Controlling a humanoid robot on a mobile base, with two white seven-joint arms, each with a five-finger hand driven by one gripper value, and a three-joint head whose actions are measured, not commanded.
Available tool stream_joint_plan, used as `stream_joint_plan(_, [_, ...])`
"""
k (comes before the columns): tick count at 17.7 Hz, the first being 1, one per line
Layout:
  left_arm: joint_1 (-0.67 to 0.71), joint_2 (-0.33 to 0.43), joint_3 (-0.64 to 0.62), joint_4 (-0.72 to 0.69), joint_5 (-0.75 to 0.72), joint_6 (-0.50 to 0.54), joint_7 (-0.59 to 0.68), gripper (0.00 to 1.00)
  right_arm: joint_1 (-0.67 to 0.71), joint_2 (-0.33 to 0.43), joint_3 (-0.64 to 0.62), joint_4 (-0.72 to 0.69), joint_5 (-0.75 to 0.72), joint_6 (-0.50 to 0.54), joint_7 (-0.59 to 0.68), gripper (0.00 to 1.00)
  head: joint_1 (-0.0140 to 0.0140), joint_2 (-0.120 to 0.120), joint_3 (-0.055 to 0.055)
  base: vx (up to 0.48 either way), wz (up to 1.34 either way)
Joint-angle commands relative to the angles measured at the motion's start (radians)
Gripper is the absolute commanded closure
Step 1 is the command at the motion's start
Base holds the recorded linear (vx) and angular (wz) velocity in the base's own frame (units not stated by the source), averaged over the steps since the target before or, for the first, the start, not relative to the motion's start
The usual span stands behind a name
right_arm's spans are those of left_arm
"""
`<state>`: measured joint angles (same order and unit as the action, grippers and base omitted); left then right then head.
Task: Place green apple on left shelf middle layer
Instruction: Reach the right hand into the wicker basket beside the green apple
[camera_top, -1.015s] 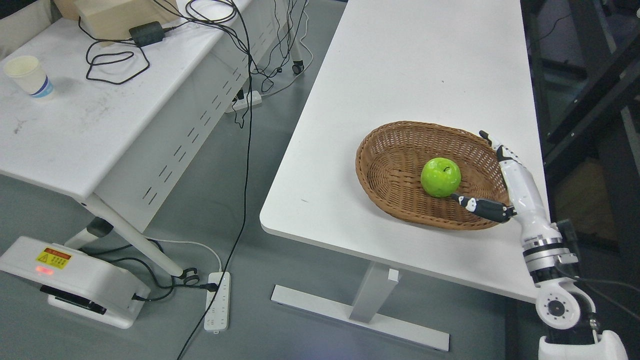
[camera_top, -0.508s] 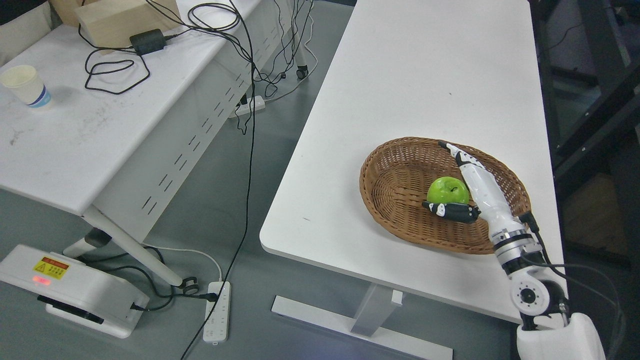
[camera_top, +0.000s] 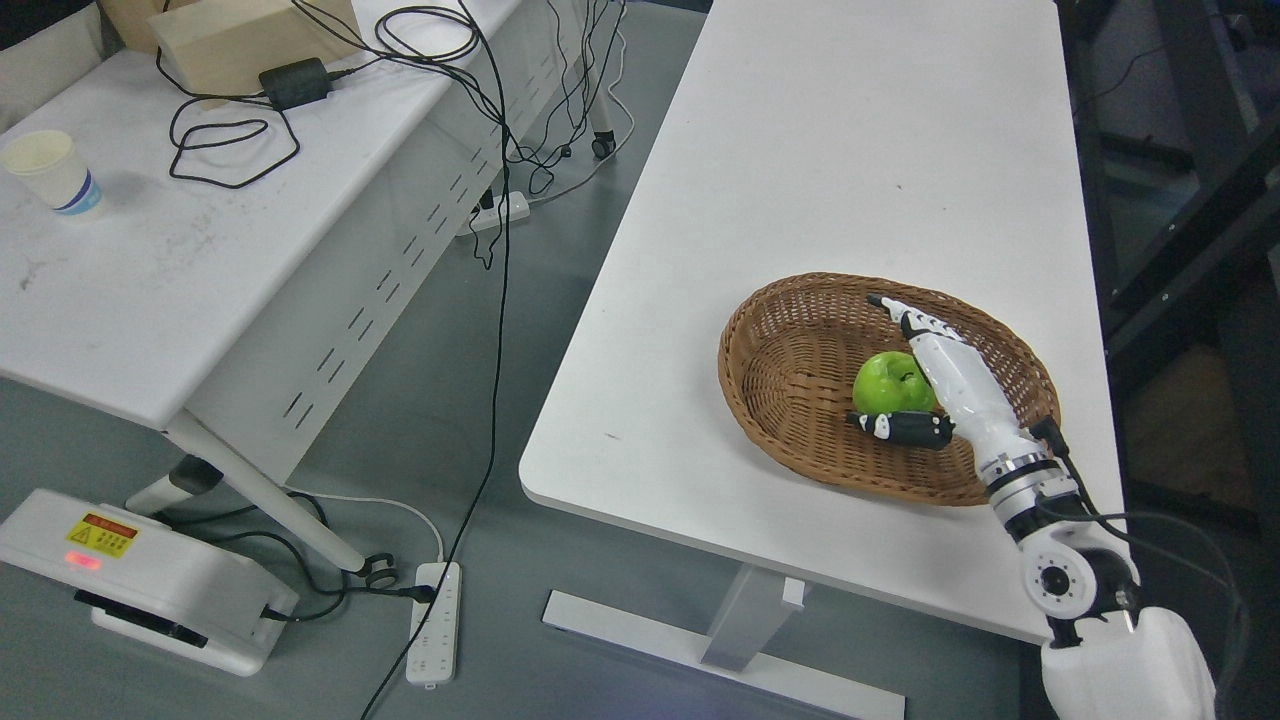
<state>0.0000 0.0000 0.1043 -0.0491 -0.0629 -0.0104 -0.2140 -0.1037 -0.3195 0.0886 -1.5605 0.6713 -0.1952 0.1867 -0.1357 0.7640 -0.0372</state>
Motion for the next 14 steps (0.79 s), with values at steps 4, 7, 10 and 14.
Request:
stream_joint_plan(4, [0.009,0.017,0.0,0.0,0.0,0.001,-0.001,0.0,-0.057,-0.027,0.129,0.103,0.016,0.0,0.0,0.0,0.0,0.0,0.0,0.0,0.0])
stream_joint_plan(7, [0.009,0.017,0.0,0.0,0.0,0.001,0.001,0.0,-0.073,-0.013,0.134,0.131,0.06,0.0,-0.001,0.01,0.0,0.0,0.0,0.0,0.0])
stream_joint_plan(10, [0.009,0.017,0.0,0.0,0.0,0.001,0.001,0.0,-0.079,-0.023,0.122,0.158,0.062,0.0,-0.007,0.02,0.0,0.0,0.0,0.0,0.0])
stream_joint_plan(14, [0.009,0.017,0.0,0.0,0.0,0.001,-0.001,0.0,-0.091,-0.03,0.099,0.177,0.062,0.0,-0.013,0.08,0.0,0.0,0.0,0.0,0.0])
